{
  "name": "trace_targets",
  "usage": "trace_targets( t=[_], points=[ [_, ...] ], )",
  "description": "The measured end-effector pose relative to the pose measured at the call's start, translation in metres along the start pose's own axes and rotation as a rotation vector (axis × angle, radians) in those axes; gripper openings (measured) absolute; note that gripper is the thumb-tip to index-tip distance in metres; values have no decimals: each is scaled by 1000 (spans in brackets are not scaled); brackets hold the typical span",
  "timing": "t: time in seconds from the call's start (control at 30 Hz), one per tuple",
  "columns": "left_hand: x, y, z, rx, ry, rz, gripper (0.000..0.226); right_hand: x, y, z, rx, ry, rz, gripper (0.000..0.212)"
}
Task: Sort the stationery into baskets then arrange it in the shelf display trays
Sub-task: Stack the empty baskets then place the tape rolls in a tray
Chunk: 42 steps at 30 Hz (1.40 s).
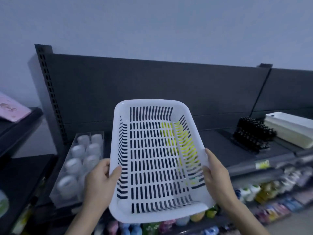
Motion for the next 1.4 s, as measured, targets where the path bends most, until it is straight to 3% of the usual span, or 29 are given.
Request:
trace_targets(
  t=[0.23, 0.83, 1.17, 1.4],
  points=[
    [-30, 89, -50, 7, 45, 151, 20, -15, -83, -69, 5, 113, -85, 54],
    [-152, 440, -174, 66, 144, 439, 14, -42, -349, -323, -108, 329, -319, 52],
    [-134, 626, -204, -35, 129, 543, 6, 11, -437, -447, -74, 445, -454, 52],
    [-110, 780, -268, -38, 169, 595, 5, 70, -514, -543, 63, 529, -593, 43]
  ],
)
Point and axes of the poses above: each hand's wrist, its own x-axis towards the middle knuckle, its own y-axis out of the palm, z = x × y, the point moved 2 cm from there along x, towards the middle knuckle, and after that the axes turned 8 degrees about -y, right-handed, at the moved point
